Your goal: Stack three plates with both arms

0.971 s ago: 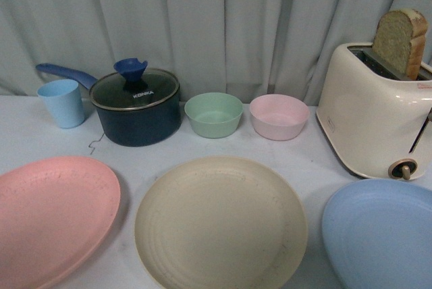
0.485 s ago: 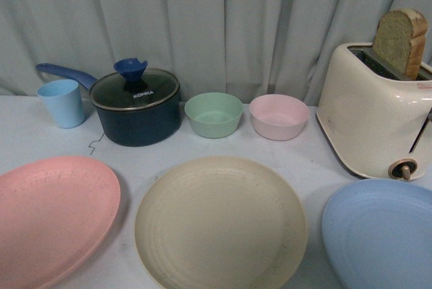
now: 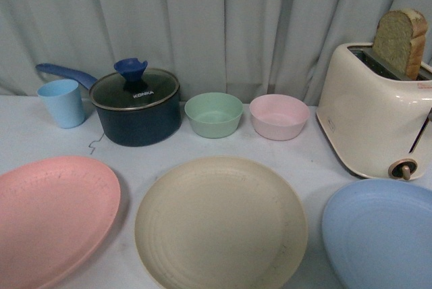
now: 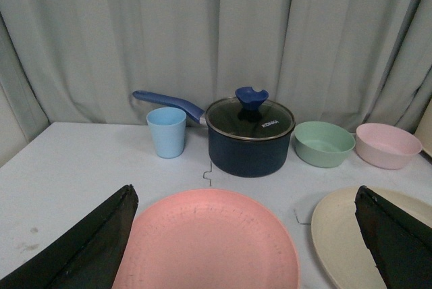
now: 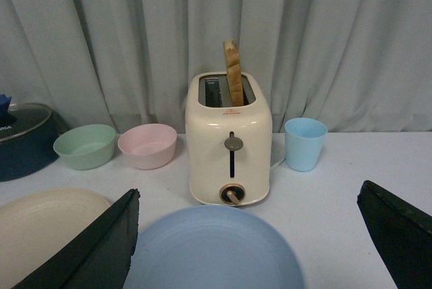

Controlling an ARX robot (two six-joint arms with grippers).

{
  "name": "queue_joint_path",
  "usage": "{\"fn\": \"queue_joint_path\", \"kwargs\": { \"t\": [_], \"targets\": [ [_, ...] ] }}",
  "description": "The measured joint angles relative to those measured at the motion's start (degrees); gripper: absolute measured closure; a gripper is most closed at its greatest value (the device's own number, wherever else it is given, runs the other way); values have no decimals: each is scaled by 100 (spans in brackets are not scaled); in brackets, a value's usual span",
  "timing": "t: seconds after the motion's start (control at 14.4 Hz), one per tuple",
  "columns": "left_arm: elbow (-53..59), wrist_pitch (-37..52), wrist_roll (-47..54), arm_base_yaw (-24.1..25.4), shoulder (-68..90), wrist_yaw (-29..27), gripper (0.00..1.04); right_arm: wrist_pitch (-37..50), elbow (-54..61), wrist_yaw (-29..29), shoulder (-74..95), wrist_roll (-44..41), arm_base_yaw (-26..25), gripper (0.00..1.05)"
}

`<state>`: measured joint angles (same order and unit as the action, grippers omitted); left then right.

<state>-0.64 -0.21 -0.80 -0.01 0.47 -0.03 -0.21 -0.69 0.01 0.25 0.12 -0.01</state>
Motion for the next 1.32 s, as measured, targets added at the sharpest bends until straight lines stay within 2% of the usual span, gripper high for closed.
{"fn": "queue_joint_path", "kwargs": {
  "t": [1.32],
  "targets": [
    [0,0,0,0,0,0,7,0,0,0,0,0,0,6]
  ]
}}
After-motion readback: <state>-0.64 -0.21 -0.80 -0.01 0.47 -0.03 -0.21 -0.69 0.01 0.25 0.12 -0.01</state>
